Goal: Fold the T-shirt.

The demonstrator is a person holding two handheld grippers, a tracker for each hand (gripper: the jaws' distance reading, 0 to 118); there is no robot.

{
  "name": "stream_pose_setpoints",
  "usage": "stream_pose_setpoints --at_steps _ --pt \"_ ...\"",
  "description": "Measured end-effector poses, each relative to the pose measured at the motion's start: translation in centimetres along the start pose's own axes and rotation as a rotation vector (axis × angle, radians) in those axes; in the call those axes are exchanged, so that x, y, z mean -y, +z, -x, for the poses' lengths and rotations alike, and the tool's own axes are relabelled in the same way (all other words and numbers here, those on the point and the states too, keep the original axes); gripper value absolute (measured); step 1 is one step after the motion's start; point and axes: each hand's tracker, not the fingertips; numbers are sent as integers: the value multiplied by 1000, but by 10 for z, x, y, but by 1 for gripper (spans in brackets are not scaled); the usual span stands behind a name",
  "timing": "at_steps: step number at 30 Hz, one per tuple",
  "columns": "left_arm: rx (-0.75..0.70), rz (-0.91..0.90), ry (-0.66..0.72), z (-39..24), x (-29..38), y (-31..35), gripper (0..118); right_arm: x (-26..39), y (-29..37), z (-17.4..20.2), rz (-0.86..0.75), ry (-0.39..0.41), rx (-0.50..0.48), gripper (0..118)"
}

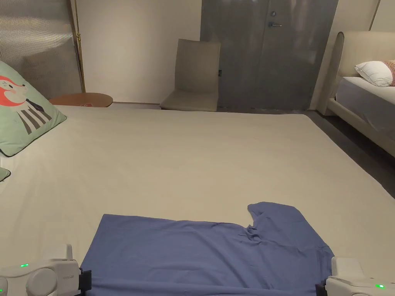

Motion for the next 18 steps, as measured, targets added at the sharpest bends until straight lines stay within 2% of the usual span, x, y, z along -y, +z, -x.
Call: stream_pose_setpoints --at_steps 5,6,7,8,9,10,11,13,16,18 --pt "6 -1 0 3 2 0 5 4 1 -1 -3 12 -6 5" --pt "11 -6 2 4 1 2 6 5 4 -3 -11 7 -10 9" --pt "19 -12 1 5 1 6 12 5 9 -5 -32 -5 -17 23" --pt "24 -23 1 4 1 12 29 5 15 -8 -62 -19 -26 51" --pt "16 -49 -2 4 1 19 66 6 23 -10 -108 -23 -44 89" --pt "20 -97 -13 4 1 29 93 7 32 -13 -142 -25 -50 103" --pt "30 -132 -17 5 2 38 110 8 42 -14 -175 -32 -39 105" --pt "88 -246 -25 4 8 67 107 11 70 -17 -301 -46 -15 103" --pt "57 -399 -37 10 16 103 106 17 106 -19 -426 -77 39 102" --pt "75 -475 -39 7 26 128 99 23 128 -20 -503 -90 58 97"
